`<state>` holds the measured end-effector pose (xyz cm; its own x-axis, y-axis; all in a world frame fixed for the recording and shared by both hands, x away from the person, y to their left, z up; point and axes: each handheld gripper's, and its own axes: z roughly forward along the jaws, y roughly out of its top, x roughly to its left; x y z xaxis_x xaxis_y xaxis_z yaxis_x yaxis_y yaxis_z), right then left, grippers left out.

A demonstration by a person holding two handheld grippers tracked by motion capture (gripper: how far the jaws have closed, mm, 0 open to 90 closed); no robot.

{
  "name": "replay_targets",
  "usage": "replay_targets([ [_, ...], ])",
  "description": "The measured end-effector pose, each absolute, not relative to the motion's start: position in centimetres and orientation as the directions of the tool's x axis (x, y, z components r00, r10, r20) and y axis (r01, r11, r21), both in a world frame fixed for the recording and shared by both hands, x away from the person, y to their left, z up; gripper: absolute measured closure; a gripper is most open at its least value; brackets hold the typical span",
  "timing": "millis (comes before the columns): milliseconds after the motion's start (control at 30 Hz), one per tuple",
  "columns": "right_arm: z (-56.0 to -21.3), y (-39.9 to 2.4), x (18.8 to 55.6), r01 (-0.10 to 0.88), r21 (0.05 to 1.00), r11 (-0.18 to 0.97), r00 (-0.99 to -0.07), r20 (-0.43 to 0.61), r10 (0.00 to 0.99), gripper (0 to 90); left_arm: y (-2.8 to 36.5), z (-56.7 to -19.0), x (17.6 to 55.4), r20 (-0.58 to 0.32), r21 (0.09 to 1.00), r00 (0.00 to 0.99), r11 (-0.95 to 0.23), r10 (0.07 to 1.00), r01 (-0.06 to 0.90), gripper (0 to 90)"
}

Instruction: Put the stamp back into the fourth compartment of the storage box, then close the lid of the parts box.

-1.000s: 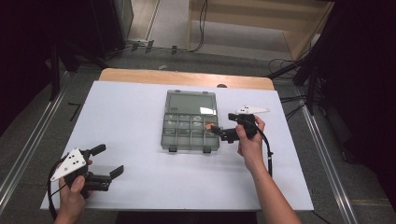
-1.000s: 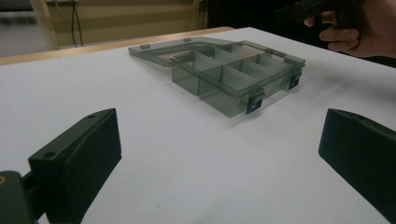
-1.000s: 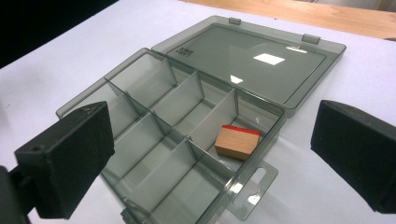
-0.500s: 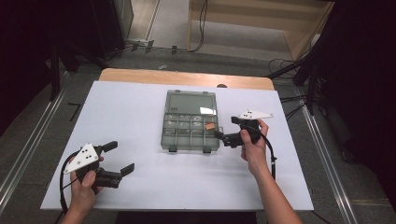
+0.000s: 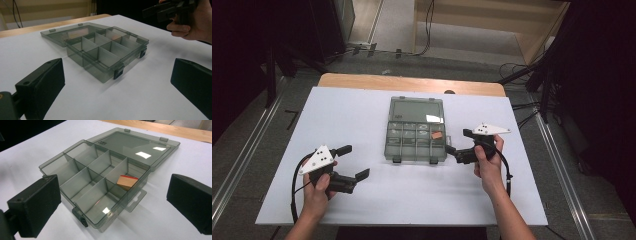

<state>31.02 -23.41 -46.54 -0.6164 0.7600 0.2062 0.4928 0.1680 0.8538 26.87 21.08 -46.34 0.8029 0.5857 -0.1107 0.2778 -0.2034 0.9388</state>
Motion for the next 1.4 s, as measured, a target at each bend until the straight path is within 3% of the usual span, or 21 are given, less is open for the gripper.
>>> replay_targets([
  [700, -47.2, -24.1, 31.2, 0.501, 0.857, 0.120, -0.596, 0.242, 0.765, 0.0, 19.2, -46.1, 30.4, -0.154, 0.944, 0.793, -0.148, 0.589, 0.294, 0.0],
  [1400, -46.9, -23.0, 34.0, 0.520, 0.850, 0.080, -0.585, 0.287, 0.759, 0.0, 17.4, -45.8, 34.9, -0.195, 0.934, 0.791, -0.136, 0.580, 0.330, 0.6],
])
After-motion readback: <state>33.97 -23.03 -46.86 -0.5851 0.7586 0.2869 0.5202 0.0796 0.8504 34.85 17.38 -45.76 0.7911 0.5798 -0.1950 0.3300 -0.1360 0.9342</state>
